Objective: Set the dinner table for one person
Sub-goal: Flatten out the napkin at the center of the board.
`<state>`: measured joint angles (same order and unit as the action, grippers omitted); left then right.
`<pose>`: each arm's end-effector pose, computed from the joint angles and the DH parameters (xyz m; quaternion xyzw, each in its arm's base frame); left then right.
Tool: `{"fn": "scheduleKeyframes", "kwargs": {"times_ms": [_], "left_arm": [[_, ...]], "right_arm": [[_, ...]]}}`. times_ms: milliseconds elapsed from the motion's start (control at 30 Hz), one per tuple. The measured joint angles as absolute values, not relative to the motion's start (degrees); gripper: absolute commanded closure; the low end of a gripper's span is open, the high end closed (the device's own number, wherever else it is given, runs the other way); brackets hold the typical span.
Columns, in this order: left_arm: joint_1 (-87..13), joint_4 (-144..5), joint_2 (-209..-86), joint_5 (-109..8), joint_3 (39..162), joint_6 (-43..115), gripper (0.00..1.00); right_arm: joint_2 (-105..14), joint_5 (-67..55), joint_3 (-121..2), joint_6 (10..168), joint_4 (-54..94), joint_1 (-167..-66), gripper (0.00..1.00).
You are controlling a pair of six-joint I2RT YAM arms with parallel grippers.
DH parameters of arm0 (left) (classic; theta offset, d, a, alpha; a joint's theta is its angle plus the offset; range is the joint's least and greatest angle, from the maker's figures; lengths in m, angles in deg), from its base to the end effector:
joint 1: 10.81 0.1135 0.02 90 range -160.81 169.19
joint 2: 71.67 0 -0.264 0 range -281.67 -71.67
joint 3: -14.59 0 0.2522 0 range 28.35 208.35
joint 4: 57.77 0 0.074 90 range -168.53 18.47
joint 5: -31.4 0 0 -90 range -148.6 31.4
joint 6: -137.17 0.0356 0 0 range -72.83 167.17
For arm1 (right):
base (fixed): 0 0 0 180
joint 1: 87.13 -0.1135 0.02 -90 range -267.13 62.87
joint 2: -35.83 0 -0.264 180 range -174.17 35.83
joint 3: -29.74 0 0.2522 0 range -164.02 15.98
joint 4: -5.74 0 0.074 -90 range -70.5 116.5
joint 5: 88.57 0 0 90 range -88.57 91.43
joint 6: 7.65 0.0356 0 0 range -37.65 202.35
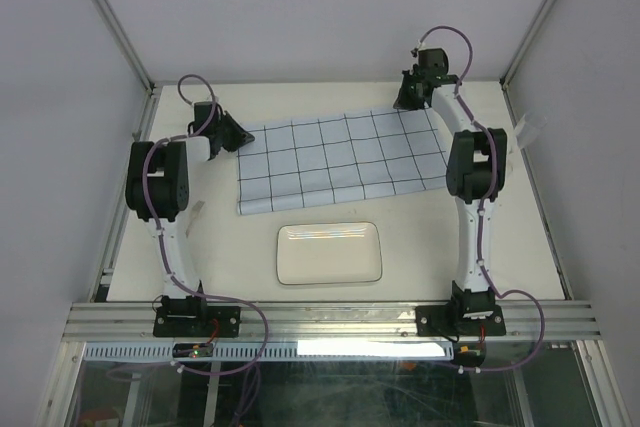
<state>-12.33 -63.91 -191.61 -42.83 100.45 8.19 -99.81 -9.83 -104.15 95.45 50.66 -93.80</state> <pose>0.4429 -0.0214 0.1310 -0.2338 0.8695 -0.2610 0.3481 0.5311 0.0691 0.2112 0.0157 0.9255 0.1529 0.3463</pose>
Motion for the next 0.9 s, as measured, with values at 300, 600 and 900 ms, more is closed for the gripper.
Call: {"fn": "scheduleKeyframes", "kwargs": {"times_ms": [300, 600, 900], "left_arm": [[-11.56, -69.6, -195.43, -45.54, 107.55, 9.72, 1.0], [-10.32, -71.26, -197.68, -46.33, 111.48, 10.48, 1.0], [-9.2, -72.46, -199.06, -46.42, 114.06, 10.98, 1.0]], "right_arm": [[-101.88, -9.46, -104.94, 94.36, 50.64, -92.23, 1.0], [-104.2, -7.34, -106.78, 93.83, 48.32, -91.92, 1.0], [-109.49, -5.22, -109.95, 93.2, 47.78, -91.29, 1.0]]}}
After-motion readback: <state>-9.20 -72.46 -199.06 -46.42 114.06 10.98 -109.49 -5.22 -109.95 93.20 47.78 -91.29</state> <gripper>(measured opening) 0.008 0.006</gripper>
